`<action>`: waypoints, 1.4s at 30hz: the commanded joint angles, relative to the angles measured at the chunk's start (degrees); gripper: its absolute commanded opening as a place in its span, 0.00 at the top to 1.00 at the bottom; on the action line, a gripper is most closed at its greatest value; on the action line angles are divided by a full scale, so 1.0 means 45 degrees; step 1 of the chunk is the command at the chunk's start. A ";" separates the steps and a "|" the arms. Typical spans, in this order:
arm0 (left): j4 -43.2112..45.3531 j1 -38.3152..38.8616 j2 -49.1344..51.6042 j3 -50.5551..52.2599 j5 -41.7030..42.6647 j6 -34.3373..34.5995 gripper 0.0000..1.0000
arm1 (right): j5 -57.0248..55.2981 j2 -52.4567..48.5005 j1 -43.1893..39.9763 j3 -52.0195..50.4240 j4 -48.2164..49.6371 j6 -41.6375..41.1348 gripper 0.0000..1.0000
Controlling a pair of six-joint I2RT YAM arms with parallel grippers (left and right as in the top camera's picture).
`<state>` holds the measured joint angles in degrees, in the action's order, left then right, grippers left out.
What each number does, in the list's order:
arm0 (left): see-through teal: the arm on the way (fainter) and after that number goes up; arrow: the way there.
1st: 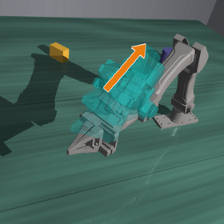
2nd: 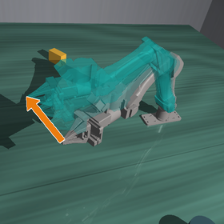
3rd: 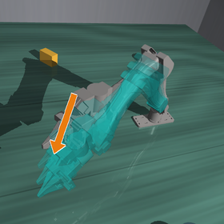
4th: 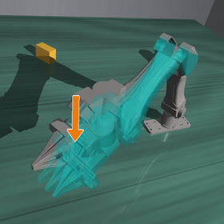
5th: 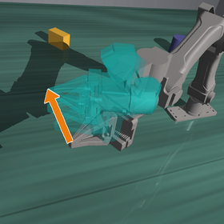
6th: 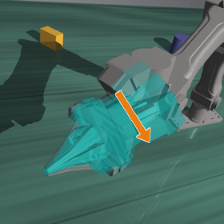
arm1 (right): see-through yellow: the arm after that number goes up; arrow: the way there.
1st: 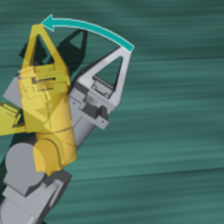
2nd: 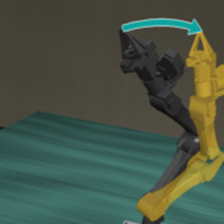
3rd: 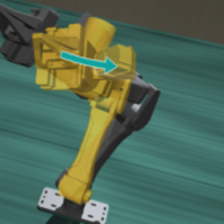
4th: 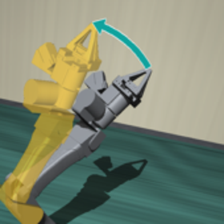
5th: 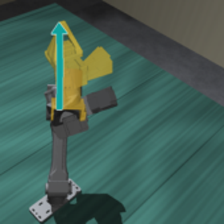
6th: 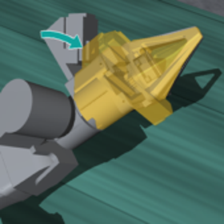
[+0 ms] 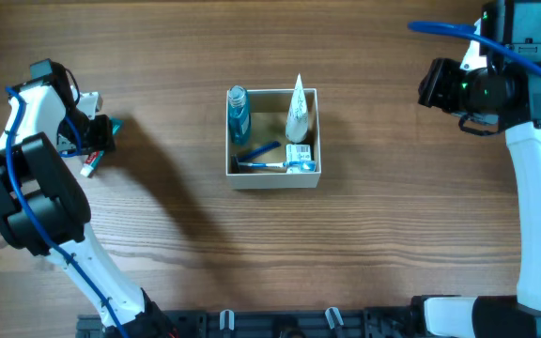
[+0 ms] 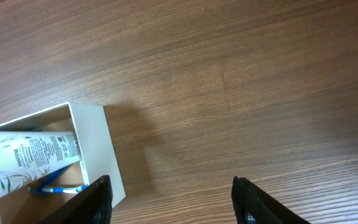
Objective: Pack container
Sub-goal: 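Move the left gripper to the Colgate toothpaste tube and grasp it, then carry the Colgate tube into the box and release it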
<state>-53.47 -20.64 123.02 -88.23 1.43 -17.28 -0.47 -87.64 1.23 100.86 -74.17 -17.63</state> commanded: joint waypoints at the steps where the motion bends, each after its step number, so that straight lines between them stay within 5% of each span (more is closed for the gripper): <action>1: 0.0019 0.0053 0.0316 0.0058 0.0374 -0.0053 0.50 | -0.0262 0.0189 -0.0044 0.0019 -0.0019 0.0243 0.37; 26: 0.0029 0.0063 0.0563 0.0097 0.0495 0.0039 0.96 | -0.0267 0.0189 -0.0044 0.0019 -0.0010 0.0248 0.37; 42: -0.0350 0.0889 -0.2929 -0.1103 0.1685 0.1700 0.96 | -0.0267 0.0189 -0.0044 0.0019 0.0000 0.0238 0.37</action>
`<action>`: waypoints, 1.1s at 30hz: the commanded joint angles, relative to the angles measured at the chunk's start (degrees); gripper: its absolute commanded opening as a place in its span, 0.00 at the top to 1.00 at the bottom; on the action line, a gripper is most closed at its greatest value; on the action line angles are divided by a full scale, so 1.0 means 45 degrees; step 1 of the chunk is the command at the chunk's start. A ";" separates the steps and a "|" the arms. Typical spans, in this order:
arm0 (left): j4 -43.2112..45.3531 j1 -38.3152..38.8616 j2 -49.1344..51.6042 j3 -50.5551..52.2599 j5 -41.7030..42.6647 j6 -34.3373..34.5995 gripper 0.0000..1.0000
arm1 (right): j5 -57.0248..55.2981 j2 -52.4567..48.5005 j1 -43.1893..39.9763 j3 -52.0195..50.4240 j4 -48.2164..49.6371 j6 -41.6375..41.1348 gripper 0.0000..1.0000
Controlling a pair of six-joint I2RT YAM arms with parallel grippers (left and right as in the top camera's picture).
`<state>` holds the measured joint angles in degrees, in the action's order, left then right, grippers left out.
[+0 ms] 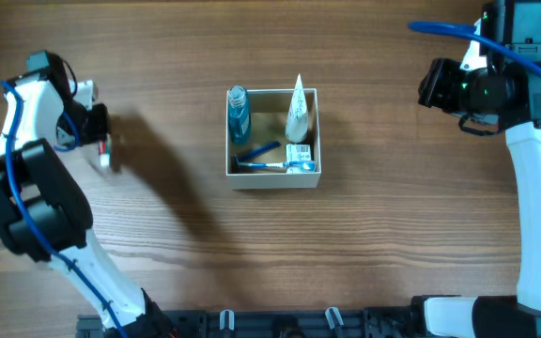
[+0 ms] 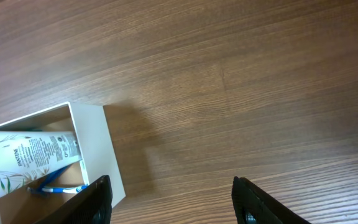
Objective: Pack container
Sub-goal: 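Carry the Colgate tube into the box and release it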
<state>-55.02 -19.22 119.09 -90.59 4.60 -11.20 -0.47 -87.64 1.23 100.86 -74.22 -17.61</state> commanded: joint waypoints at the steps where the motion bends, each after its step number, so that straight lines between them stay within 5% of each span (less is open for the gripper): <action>1: -0.0015 0.0811 -0.2497 -0.0578 0.0986 0.0350 0.96 | -0.0267 0.0189 -0.0044 0.0019 0.0010 0.0233 0.37; 8: -0.0355 0.3385 -0.5455 -0.0578 0.1015 0.0112 0.96 | -0.0267 0.0189 -0.0044 0.0019 0.0029 0.0233 0.37; 16: -0.1559 0.8563 -0.6917 -0.0573 0.1005 -0.5911 0.96 | -0.0267 0.0189 -0.0044 0.0019 0.0053 0.0238 0.37; 21: -0.1617 1.0870 -0.6319 -0.0510 0.0826 -0.7859 0.96 | -0.0267 0.0189 -0.0044 0.0019 0.0044 0.0238 0.37; 33: -0.2307 1.1885 -0.4002 -0.0500 0.0345 -0.8752 0.95 | -0.0267 0.0189 -0.0044 0.0019 0.0010 0.0238 0.37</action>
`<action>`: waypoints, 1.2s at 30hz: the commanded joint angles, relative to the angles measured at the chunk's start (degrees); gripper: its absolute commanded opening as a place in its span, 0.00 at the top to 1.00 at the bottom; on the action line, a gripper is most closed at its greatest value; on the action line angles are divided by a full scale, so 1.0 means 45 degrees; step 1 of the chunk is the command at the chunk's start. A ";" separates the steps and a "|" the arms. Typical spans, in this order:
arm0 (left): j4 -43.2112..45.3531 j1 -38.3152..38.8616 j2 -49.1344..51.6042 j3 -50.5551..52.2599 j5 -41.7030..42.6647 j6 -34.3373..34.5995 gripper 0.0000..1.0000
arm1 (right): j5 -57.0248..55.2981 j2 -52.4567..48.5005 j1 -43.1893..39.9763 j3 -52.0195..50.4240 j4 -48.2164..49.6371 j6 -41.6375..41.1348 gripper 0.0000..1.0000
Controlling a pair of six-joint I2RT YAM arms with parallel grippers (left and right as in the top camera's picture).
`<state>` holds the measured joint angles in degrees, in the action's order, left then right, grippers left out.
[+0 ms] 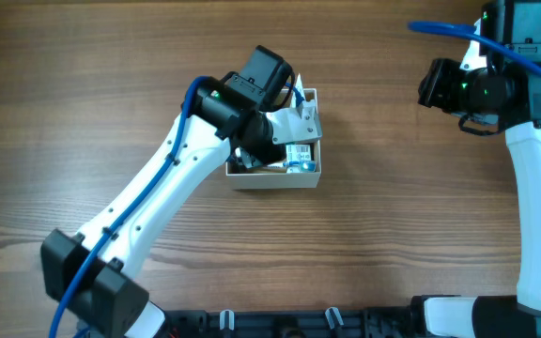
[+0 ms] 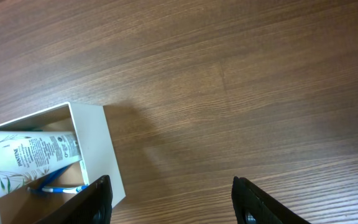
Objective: Pack container
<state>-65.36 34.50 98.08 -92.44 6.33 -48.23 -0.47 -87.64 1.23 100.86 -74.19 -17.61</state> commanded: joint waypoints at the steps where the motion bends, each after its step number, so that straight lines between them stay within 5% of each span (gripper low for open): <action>1: -0.0015 -0.0058 0.0777 -0.0087 -0.0039 -0.0520 0.88 | -0.0267 0.0189 -0.0044 0.0019 0.0005 0.0238 0.37; 2: -0.0010 -0.0058 0.0899 -0.0087 -0.0039 -0.0520 0.77 | -0.0267 0.0189 -0.0044 0.0019 0.0005 0.0243 0.37; 6: -0.0010 -0.0063 0.1243 -0.0087 -0.0049 -0.0525 0.57 | -0.0272 0.0189 -0.0044 0.0019 0.0000 0.0243 0.37; 7: -0.0015 -0.0063 0.1287 -0.0087 -0.0146 -0.0515 0.39 | -0.0267 0.0189 -0.0044 0.0019 -0.0005 0.0243 0.37; 10: -0.0015 -0.0058 0.1248 -0.0092 -0.0539 -0.0471 0.30 | -0.0267 0.0189 -0.0044 0.0019 -0.0005 0.0238 0.37; 13: 0.0121 -0.0063 0.1044 -0.0092 -0.1540 0.0500 0.00 | -0.0272 0.0189 -0.0044 0.0019 -0.0005 0.0257 0.37; 21: 0.0782 -0.0908 -0.0384 -0.0092 -0.2390 0.3521 0.00 | -0.0267 0.0189 0.0058 0.0019 0.0151 0.1598 0.37; 31: 0.1836 -0.5202 -0.0792 -0.0092 -0.2161 0.9806 0.00 | -0.0204 -0.0015 0.0976 0.0019 0.2633 0.3939 0.31; 34: 0.1865 -0.6266 -0.0748 -0.0092 -0.0913 1.0258 0.00 | 0.0243 -0.0495 0.1044 0.0019 0.3075 0.4614 0.18; 36: 0.1880 -0.6815 -0.0748 -0.0092 -0.0403 1.0253 0.00 | 0.0704 -0.0928 0.1044 0.0019 0.3235 0.4600 0.00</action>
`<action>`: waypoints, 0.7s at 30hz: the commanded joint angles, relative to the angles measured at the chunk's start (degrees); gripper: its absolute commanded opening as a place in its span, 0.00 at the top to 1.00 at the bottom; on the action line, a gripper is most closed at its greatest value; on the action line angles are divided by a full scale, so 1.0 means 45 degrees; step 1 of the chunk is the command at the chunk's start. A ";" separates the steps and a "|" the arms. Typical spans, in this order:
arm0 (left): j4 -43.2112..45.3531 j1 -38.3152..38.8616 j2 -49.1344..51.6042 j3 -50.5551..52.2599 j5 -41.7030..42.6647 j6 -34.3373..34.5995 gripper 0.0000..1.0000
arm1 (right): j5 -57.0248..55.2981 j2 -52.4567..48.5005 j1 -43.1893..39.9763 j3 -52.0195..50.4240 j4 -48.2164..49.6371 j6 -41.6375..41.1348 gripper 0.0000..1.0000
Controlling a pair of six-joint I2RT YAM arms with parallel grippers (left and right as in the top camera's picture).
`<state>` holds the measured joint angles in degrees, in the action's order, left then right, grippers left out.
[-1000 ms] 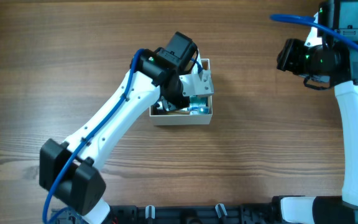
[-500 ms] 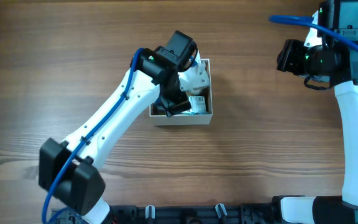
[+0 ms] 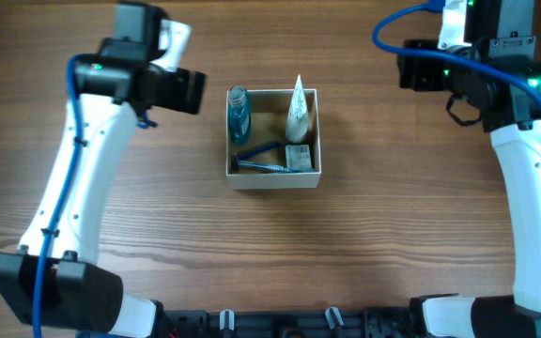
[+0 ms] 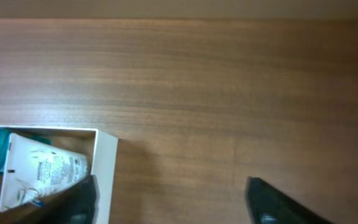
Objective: Pack container
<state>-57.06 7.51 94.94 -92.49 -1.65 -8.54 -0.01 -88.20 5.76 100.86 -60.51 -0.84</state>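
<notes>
The white open box (image 3: 272,178) sits mid-table and holds a blue bottle (image 3: 239,111), a white tube (image 3: 296,108), a blue toothbrush (image 3: 259,160) and a small carton (image 3: 298,157). My left gripper (image 3: 195,91) hovers just left of the box's far corner; its jaws are too dark to read. At the far right, my right gripper (image 4: 173,208) stands open over bare wood with nothing between its fingers. The box wall (image 4: 106,168), the tube (image 4: 39,174) and the bottle show at the lower left of the right wrist view.
The brown wooden table (image 3: 393,235) stretches all round the box. A black rail (image 3: 280,324) runs along the front edge. The white left arm (image 3: 73,188) crosses the left side of the table.
My left gripper was down over the box; it is now clear of it, to the box's upper left. The right arm has shifted left and towards the far edge, and its view has turned.
My left gripper was at the far left of the table with a small white item at its tip, and still there a moment later. Then it was over the box. Now it is beside the box. The right gripper stayed open throughout.
</notes>
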 commanded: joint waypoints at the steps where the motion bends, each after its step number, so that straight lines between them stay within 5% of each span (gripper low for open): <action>1: 0.0073 -0.1005 -0.0049 -0.0083 0.1355 0.1418 0.00 | 0.0636 -0.1025 0.0039 0.0019 0.0185 0.0801 0.00; 6: -0.0214 -0.1749 -0.0151 -0.0083 0.1418 0.1287 0.00 | -0.0355 -0.1384 0.0039 0.0019 0.0063 -0.1141 0.00; 14: -0.0801 -0.1763 -0.1715 0.0121 0.1695 0.0991 0.00 | -0.0369 0.0146 0.0039 -0.0170 -0.0282 -0.1195 0.00; 21: -0.0146 -0.1763 -0.5328 0.2380 0.1690 0.1010 0.00 | -0.0233 0.3779 0.0044 -0.3823 0.0835 -0.1622 0.00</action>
<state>-58.96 -0.47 79.61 -87.22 3.79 -3.79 -0.45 -79.57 5.76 91.88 -59.02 -5.87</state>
